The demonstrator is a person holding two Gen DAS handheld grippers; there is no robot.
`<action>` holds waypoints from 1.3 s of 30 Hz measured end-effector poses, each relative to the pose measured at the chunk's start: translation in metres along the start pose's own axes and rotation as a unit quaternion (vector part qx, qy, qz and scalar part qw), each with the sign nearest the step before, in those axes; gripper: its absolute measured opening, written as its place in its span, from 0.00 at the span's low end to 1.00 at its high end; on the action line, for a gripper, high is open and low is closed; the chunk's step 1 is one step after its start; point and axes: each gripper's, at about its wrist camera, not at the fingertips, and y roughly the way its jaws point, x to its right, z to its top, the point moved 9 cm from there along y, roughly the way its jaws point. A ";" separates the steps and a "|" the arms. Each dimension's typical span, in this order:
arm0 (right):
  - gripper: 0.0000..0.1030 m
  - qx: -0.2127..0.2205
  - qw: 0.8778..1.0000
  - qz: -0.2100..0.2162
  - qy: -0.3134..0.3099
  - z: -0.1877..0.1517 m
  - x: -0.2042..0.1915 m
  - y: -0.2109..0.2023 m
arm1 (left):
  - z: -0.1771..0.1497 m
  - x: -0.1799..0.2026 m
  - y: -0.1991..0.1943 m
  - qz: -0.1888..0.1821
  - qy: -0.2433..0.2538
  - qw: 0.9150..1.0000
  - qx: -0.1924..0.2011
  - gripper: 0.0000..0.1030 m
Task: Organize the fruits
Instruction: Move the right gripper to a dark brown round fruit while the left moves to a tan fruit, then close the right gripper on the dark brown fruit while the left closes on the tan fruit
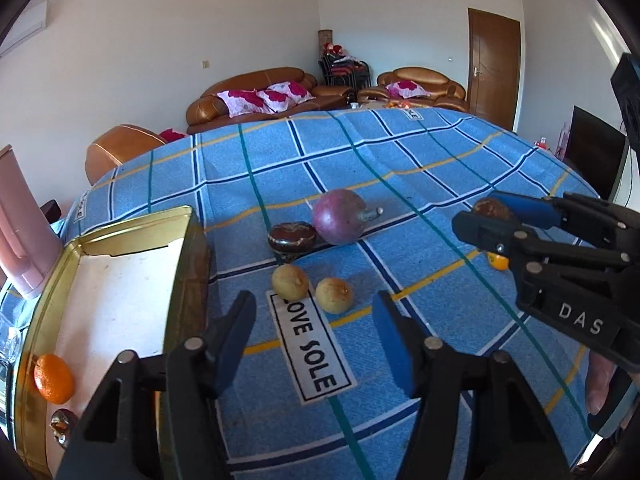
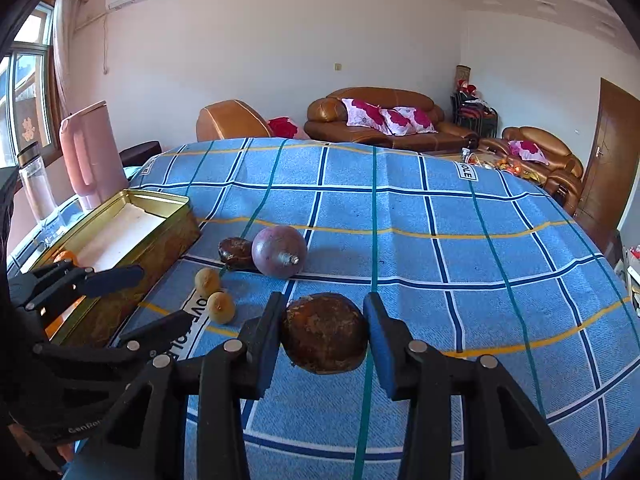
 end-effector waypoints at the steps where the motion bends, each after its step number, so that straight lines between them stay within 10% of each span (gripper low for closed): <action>1: 0.41 0.000 1.000 -0.007 0.002 0.000 0.002 0.004 | 0.000 0.001 0.006 -0.001 0.000 1.000 -0.006 0.54; 19: 0.41 -0.030 1.000 -0.008 -0.003 -0.014 0.005 0.028 | -0.004 0.017 0.062 -0.034 -0.014 0.996 -0.084 0.27; 39: 0.41 0.031 0.999 0.016 0.001 -0.005 0.001 0.004 | 0.013 0.014 0.021 -0.046 -0.018 0.999 0.018 0.26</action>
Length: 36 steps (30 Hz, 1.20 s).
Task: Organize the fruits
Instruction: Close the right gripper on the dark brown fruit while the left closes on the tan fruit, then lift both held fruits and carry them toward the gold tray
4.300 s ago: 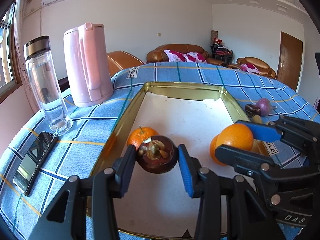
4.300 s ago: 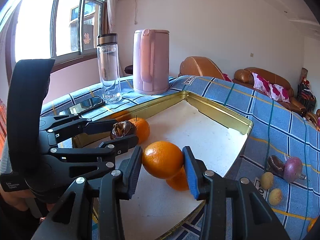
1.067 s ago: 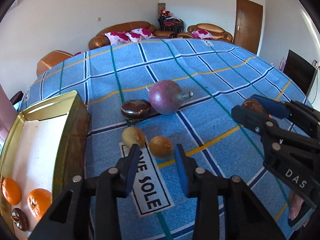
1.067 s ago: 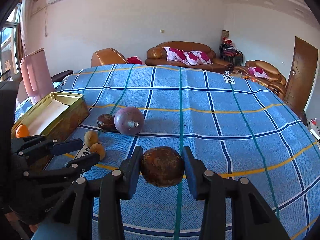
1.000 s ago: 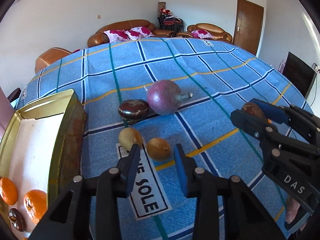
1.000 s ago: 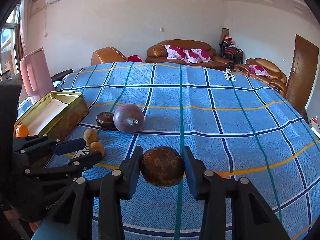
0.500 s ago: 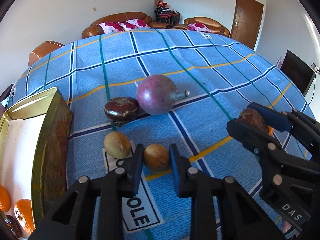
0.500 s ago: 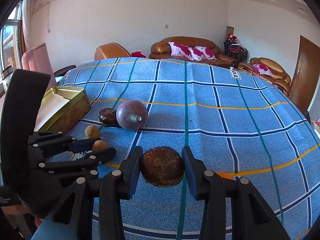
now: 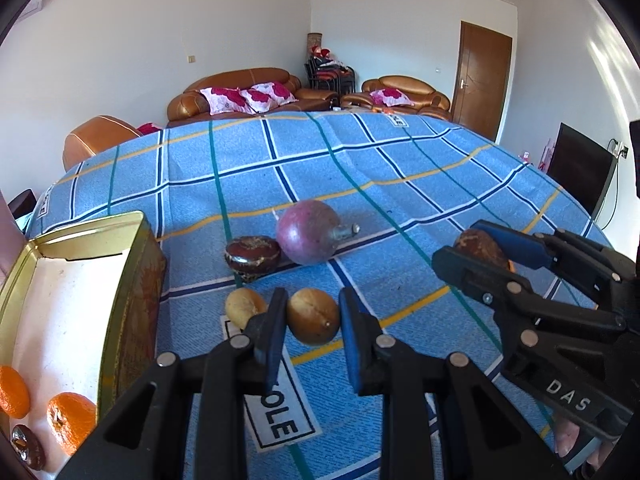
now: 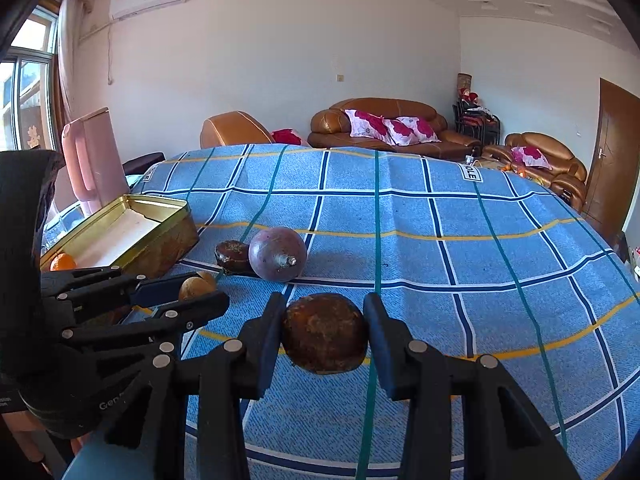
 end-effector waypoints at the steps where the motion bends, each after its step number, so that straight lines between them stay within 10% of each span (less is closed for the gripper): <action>1: 0.41 0.004 1.000 0.000 -0.001 0.001 -0.001 -0.001 | 0.001 0.000 -0.002 0.001 -0.001 1.000 0.005 0.26; 36: 0.41 0.077 0.997 0.018 -0.017 0.010 -0.006 -0.029 | 0.013 -0.001 -0.053 0.028 0.007 0.992 0.123 0.26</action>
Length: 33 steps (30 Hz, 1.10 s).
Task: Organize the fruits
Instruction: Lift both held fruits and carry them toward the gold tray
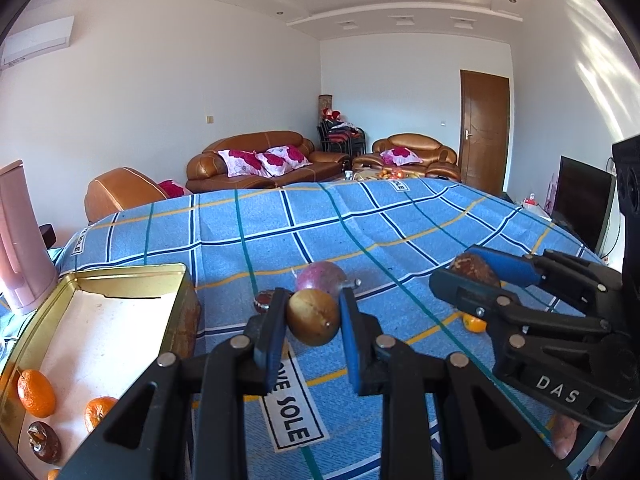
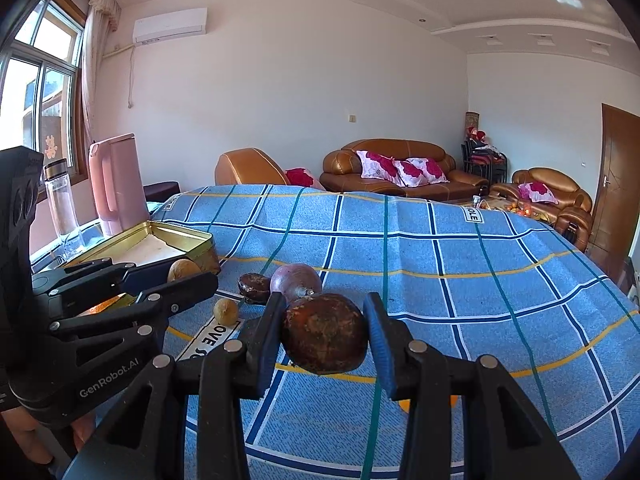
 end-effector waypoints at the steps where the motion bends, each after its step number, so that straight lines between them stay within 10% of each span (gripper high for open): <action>1: 0.41 0.001 1.000 0.000 0.000 0.000 0.000 0.000 | 0.000 0.000 -0.001 0.001 0.000 1.000 0.002 0.26; 33: 0.41 0.056 0.998 0.008 -0.021 0.009 -0.008 -0.022 | 0.005 0.001 -0.024 0.008 0.004 0.999 0.046 0.26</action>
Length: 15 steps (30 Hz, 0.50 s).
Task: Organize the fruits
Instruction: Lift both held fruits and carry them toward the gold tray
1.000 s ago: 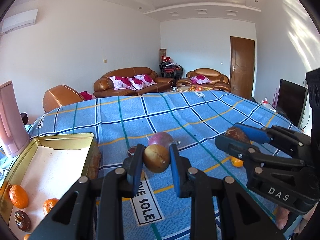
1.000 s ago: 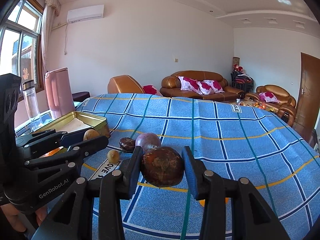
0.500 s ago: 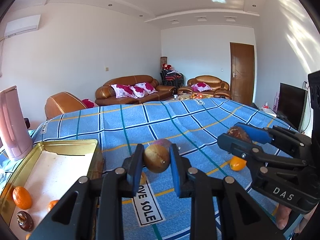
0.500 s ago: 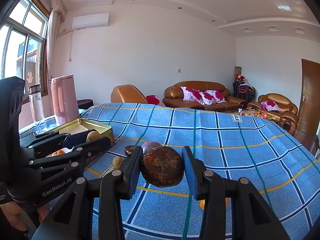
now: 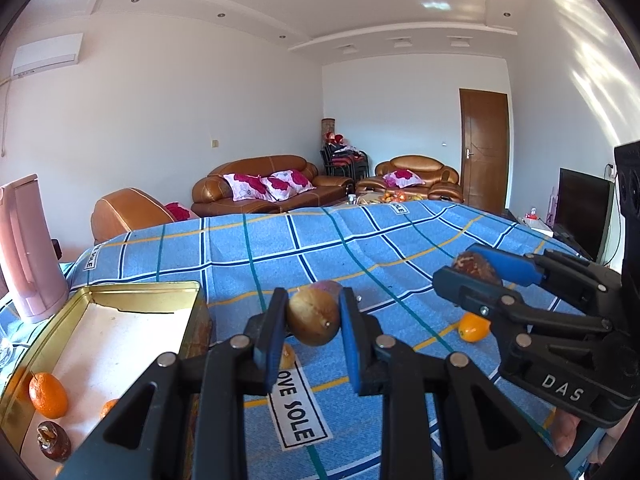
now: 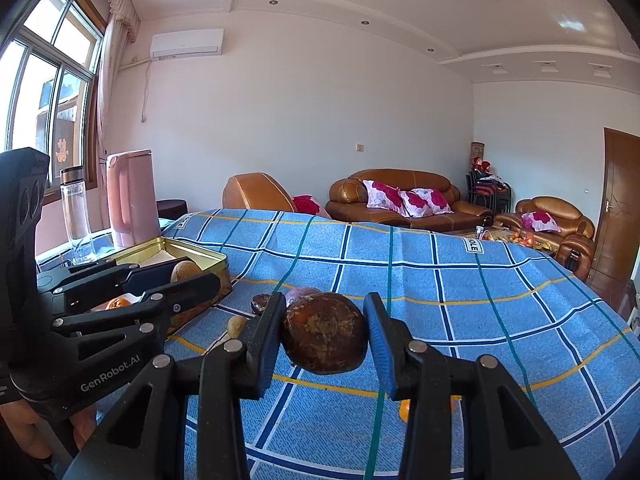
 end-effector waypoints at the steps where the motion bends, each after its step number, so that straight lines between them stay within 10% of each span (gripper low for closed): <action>1: 0.41 0.000 1.000 0.000 -0.001 0.000 0.000 0.000 | 0.000 -0.001 0.000 0.000 -0.001 1.000 0.000 0.26; 15: 0.41 -0.005 0.999 0.007 -0.031 0.001 -0.023 0.006 | -0.005 -0.027 -0.006 0.016 -0.013 1.000 -0.008 0.26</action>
